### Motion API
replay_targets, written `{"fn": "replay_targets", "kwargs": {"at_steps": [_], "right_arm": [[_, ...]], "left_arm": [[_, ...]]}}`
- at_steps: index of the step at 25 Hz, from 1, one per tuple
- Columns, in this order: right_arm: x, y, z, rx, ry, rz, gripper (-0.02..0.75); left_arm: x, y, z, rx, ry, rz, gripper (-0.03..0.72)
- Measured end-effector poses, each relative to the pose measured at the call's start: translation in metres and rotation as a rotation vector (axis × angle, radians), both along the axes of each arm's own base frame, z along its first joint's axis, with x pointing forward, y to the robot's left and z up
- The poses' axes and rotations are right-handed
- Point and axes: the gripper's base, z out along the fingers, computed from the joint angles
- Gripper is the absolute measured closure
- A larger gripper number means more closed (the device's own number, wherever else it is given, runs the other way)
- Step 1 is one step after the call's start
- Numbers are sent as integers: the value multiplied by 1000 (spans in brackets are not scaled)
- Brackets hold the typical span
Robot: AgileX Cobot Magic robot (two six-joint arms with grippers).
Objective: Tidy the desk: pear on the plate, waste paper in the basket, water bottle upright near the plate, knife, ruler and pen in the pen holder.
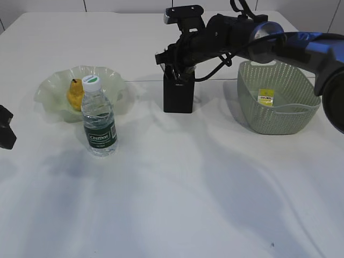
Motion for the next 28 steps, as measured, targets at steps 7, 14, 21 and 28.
{"fn": "replay_targets", "kwargs": {"at_steps": [7,14,21,28], "right_arm": [[-6,-2,19,-3,19,12,470],[-27,-6,60,-24,104,55,465],[-72,-22,132,-72,225,48,465],[-132,-57,229,-150,139,-88,465]], "left_arm": [[0,0,0,0,0,0,232],[0,0,0,0,0,0,232],[0,0,0,2,2,-1,232],[0,-1,0,-8,4,3,232]]}}
